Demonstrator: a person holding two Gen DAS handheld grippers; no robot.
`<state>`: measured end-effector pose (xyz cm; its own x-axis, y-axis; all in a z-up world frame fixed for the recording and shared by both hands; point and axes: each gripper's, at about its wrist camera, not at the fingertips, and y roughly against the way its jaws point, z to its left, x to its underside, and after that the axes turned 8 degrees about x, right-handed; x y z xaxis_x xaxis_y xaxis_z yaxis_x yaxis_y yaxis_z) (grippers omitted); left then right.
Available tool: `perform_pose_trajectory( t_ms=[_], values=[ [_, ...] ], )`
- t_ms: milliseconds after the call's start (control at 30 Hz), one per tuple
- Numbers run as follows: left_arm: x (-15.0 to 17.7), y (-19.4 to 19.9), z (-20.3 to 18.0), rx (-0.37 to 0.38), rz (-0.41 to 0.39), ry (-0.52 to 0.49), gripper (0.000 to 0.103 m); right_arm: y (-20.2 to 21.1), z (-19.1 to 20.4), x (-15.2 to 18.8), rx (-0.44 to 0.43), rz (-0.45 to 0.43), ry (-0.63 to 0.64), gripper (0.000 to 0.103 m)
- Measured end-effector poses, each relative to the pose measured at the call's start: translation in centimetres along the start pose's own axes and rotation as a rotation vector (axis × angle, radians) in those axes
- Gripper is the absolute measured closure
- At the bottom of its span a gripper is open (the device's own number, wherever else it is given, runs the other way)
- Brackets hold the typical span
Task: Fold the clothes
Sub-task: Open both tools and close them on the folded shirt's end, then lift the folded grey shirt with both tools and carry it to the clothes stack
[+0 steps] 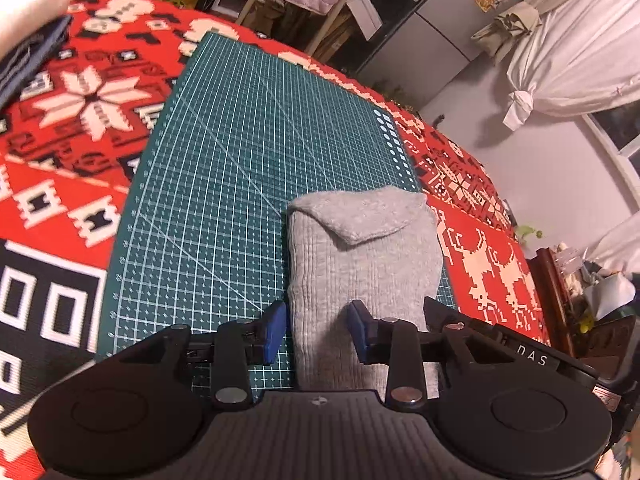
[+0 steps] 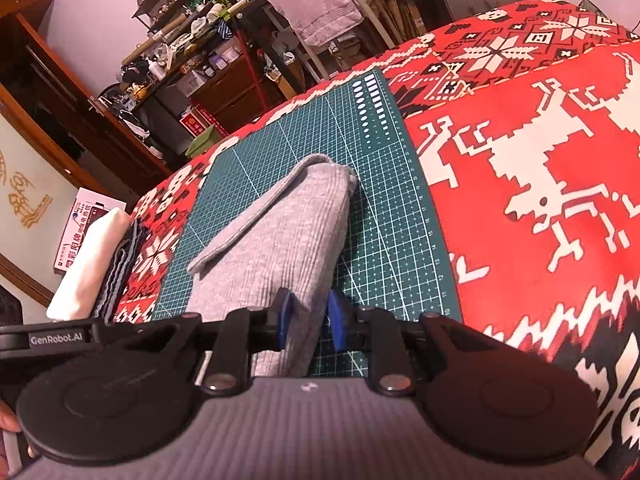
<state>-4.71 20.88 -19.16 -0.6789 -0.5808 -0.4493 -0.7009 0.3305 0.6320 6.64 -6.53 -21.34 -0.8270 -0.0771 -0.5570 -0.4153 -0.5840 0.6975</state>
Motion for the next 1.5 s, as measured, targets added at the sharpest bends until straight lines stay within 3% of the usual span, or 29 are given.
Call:
perform_pose_trajectory(
  t_ms=[100, 267, 600, 900, 1133, 1367, 1500],
  values=[
    [0.1, -0.1, 0.5, 0.02, -0.013, 0.03, 0.078, -0.3, 0.2, 0.0, -0.001, 0.0, 0.004, 0.084],
    [0.5, 0.1, -0.3, 0.001, -0.042, -0.007, 0.089, -0.1, 1.4, 0.4, 0.02, -0.035, 0.039, 0.094],
    [-0.3, 4.3, -1.0, -0.025, -0.182, -0.016, 0.091, 2.2, 5.5, -1.6, -0.032, -0.088, 0.13, 0.095],
    [-4.9, 13.6, 1.3, -0.04, -0.341, -0.003, 0.091, 2.0, 16.5, -5.4, -0.164, -0.127, 0.238, 0.095],
    [-9.9, 21.1, 5.1, -0.155, -0.425, -0.085, 0.091, -1.1, 27.8, -6.8, -0.262, -0.141, 0.268, 0.095],
    [-13.7, 25.1, 11.4, -0.235, -0.419, -0.068, 0.091, -6.0, 37.3, -5.6, -0.309, -0.113, 0.253, 0.095],
    [-14.9, 25.3, 14.8, -0.263, -0.389, -0.043, 0.092, -9.0, 39.9, -4.0, -0.294, -0.076, 0.249, 0.095]
  ],
)
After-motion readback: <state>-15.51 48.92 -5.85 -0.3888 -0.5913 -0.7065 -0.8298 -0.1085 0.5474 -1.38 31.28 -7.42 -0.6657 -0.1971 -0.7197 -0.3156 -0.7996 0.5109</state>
